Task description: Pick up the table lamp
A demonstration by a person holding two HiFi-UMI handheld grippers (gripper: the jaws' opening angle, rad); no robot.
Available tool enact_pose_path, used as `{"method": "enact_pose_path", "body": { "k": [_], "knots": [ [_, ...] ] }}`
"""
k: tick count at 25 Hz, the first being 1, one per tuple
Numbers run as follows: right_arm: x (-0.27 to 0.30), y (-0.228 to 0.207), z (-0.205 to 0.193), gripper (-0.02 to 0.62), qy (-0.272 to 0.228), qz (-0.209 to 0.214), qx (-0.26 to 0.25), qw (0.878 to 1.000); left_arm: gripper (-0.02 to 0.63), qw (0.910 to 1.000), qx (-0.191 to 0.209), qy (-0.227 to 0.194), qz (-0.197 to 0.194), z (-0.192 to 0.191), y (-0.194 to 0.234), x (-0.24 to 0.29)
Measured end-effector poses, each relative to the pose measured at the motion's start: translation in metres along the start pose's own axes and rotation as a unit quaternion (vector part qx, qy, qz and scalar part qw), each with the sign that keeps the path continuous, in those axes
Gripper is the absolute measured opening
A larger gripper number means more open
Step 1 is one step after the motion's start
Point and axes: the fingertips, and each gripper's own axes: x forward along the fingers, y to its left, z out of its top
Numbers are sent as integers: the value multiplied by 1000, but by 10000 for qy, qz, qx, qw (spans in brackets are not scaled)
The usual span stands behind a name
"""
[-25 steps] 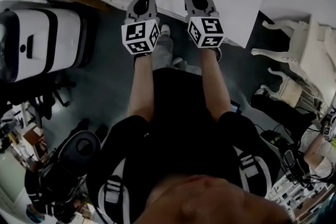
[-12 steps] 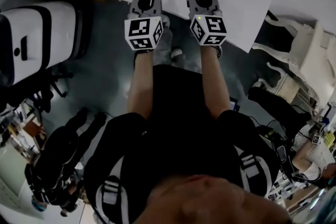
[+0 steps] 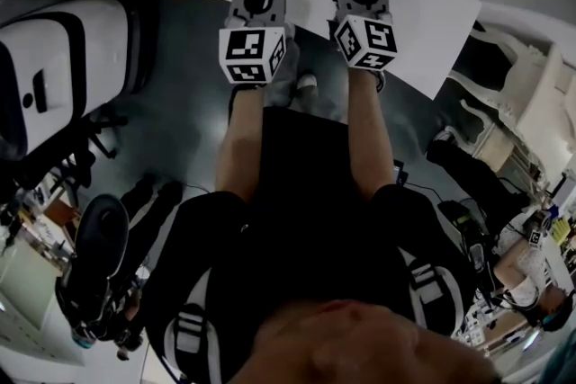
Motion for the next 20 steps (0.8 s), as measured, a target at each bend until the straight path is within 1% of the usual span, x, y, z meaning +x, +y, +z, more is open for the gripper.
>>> {"method": "enact_pose_path", "body": {
  "k": [1, 2, 7, 11, 16, 20],
  "knots": [
    [5, -4, 0, 155, 7, -71, 22, 10000, 9, 10000, 7, 17, -38, 0, 0, 3],
    [10, -6, 1, 164, 6, -135, 16, 9999, 9, 10000, 14, 29, -73, 1, 0, 6],
    [30, -18, -5, 164, 58, -389, -181, 9991, 9, 9997, 39, 53, -232, 1, 4, 19],
    [46, -27, -14, 164, 177, -509, -375, 9978, 9, 9994, 36, 70, -339, 4, 9, 29],
    [61, -48, -17, 167, 163, -791, -453, 9957, 9, 9988, 74, 180, -455, 4, 14, 44],
    [77, -54, -23, 167, 204, -841, -570, 9946, 9, 9982, 95, 252, -533, 3, 22, 53]
  ]
}}
